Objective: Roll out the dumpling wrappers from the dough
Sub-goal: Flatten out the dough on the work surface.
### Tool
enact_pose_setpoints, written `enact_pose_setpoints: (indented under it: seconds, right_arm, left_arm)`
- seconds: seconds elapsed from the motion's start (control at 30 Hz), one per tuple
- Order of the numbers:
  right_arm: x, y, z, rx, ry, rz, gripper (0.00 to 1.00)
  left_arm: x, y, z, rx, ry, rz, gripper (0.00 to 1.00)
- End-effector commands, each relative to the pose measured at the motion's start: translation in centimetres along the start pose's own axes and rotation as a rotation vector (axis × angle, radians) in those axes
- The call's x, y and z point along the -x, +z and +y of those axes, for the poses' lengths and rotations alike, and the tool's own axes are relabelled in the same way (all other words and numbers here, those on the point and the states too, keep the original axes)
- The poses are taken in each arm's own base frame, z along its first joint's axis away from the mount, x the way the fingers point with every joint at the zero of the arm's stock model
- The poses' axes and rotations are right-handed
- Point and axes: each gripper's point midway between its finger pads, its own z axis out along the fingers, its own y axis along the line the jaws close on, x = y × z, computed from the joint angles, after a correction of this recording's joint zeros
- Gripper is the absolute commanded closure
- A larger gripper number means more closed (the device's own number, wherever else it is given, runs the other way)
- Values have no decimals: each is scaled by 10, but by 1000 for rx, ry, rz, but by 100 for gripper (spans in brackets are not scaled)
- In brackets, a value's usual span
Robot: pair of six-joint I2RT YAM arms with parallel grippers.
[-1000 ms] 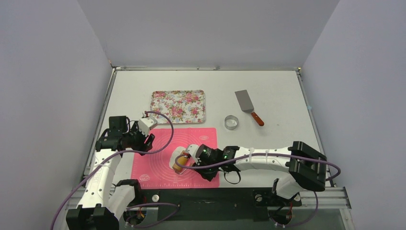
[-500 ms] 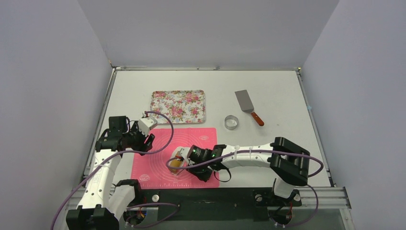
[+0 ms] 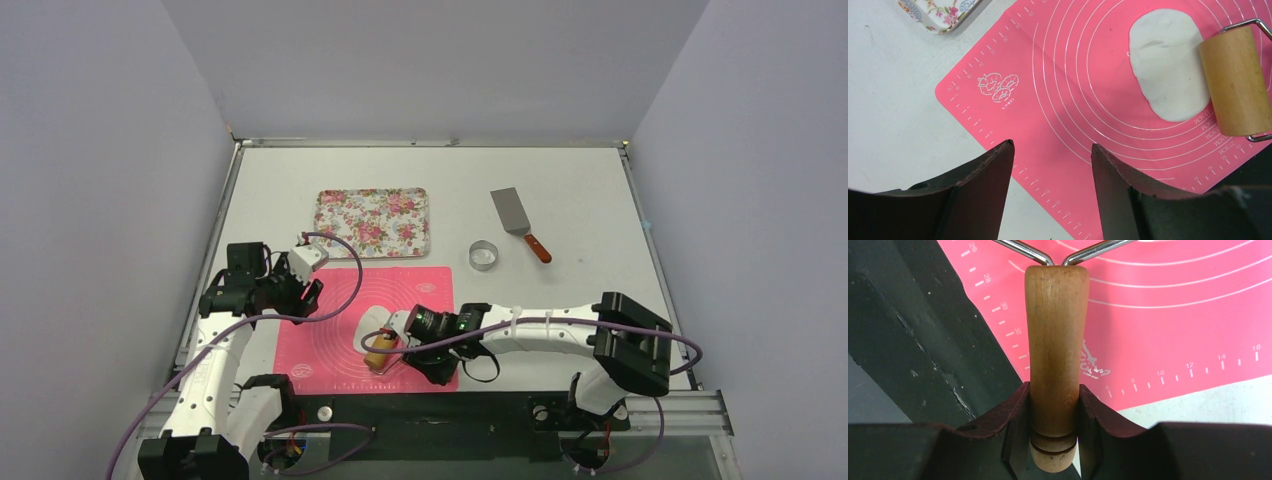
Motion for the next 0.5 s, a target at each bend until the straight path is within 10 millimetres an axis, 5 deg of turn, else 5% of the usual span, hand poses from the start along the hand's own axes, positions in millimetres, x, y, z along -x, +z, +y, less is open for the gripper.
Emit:
enact_pose_setpoints:
  seconds: [0.0, 0.27, 0.47]
  right_arm:
    - [2, -11, 6, 23, 12, -7, 100]
    - [37, -1, -5, -18, -68, 39, 100]
    - [37, 2, -10, -53, -67, 62, 100]
  left_arm:
    - [15, -5, 7, 31, 18, -53, 44]
    - [17, -7, 8, 36, 22, -52, 44]
    - [19, -8, 9, 40, 24, -56, 44]
